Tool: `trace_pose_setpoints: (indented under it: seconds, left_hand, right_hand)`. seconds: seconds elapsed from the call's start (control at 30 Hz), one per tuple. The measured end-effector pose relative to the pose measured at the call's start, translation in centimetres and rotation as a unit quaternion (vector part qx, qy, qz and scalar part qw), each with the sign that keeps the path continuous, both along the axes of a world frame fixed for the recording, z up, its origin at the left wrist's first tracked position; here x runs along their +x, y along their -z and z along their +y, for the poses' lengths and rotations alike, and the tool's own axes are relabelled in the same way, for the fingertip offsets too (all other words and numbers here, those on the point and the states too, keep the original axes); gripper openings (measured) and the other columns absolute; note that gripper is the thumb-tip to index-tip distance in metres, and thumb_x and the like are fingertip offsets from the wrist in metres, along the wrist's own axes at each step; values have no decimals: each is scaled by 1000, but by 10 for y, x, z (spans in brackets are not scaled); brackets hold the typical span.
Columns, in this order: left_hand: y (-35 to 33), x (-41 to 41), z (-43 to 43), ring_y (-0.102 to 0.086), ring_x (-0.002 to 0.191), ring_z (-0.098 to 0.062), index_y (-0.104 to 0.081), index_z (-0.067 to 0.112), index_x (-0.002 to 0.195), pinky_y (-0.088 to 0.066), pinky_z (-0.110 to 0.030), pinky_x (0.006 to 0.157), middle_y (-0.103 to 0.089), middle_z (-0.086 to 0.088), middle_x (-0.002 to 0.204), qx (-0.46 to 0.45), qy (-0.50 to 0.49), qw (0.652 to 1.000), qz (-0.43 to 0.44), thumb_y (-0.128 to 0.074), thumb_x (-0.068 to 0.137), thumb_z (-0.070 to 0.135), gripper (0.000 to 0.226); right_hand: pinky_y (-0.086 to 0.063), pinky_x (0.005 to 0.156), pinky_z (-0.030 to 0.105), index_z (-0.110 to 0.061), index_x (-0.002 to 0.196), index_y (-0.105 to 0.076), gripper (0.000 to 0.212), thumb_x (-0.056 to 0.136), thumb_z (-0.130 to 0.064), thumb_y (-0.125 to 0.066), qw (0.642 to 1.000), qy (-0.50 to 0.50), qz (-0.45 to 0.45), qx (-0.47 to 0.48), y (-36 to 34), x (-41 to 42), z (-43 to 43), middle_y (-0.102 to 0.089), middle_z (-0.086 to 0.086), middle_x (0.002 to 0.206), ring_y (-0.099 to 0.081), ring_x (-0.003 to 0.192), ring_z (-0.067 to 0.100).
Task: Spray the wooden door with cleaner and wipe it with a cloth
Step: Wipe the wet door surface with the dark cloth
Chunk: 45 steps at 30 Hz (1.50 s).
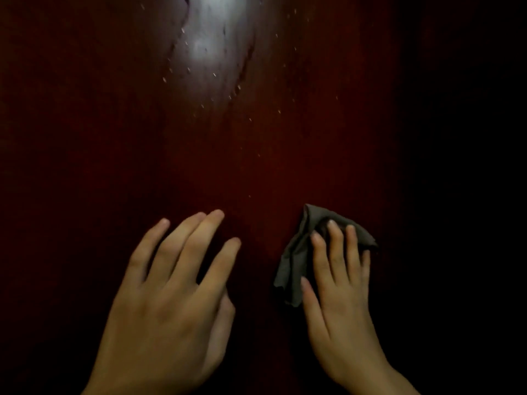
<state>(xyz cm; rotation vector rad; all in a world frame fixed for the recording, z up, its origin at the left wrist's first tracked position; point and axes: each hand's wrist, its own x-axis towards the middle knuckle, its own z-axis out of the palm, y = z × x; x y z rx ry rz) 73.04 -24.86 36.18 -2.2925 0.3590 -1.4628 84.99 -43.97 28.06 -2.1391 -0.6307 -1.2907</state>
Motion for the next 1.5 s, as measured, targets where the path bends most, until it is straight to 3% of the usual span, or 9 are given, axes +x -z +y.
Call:
trace_pose_setpoints:
  seconds: [0.13,0.37,0.6,0.77,0.9,1.03,1.17,1.3,1.5]
  left_hand:
    - [-45,-10,22,-47,137,-35,-67,12,134,-31,-60,117,-55,-17,148,5,-33,998,-58,-50,88,32,53]
    - [-107,-26,48,-48,129,-32,-69,9,131,-34,-54,111,-60,-15,140,-36,-28,989,-140,-50,89,28,50]
    - [-141,-74,112,-58,116,-33,-77,10,109,-40,-53,99,-68,-14,129,-98,-55,956,-270,-49,84,25,39]
    - [-174,-111,159,-47,141,-26,-66,20,132,-33,-50,116,-54,-9,151,-135,-85,952,-262,-47,86,31,51]
    - [-216,-132,196,-27,156,-21,-44,28,151,-18,-48,127,-33,-3,166,-216,-138,934,-248,-32,100,42,54]
    - [-220,-146,221,-24,155,-13,-42,32,153,-15,-39,126,-30,6,167,-290,-110,920,-242,-25,102,48,56]
    - [-206,-156,238,-34,149,-14,-52,28,147,-25,-37,120,-41,7,159,-311,-82,912,-253,-28,101,46,55]
    - [-205,-155,234,-46,139,-28,-59,16,140,-37,-49,115,-51,-7,150,-292,-60,914,-276,-34,98,40,54]
    - [-258,-111,175,-35,151,-27,-47,22,152,-20,-52,127,-41,-7,161,-190,-61,953,-228,-30,99,41,58]
  right_hand:
    - [7,125,53,-39,162,5,58,107,-53,-10,995,-12,-82,-46,-85,-8,31,12,-6,172,15,158,23]
    - [3,125,59,-32,164,-5,64,103,-52,-11,993,32,-105,37,-270,-25,77,4,-2,173,12,159,24]
    - [-17,122,64,-29,162,-28,64,102,-49,-35,926,-38,-309,-213,-244,-75,161,-14,1,172,-7,159,30]
    - [-28,116,64,-29,158,-37,61,104,-53,-21,927,-4,-330,-177,-274,-64,156,-27,3,168,-24,156,31]
    - [-18,121,64,-31,161,-25,67,102,-58,-10,974,38,-219,-53,-362,-69,160,-18,0,171,-12,158,27]
    - [1,125,59,-35,164,-6,74,94,-58,-2,987,23,-159,1,-441,-104,204,4,-5,173,10,159,23]
    - [2,125,58,-34,164,-15,73,95,-56,-6,956,-37,-258,-132,-449,-162,285,-4,-3,173,4,159,25]
    - [-3,126,58,-32,162,-26,69,99,-55,-12,904,-57,-339,-253,-424,-170,300,-17,-1,171,-8,159,27]
    - [-2,126,55,-36,164,-15,60,106,-51,-22,902,-29,-350,-251,-454,-123,233,-8,-6,173,1,159,21]
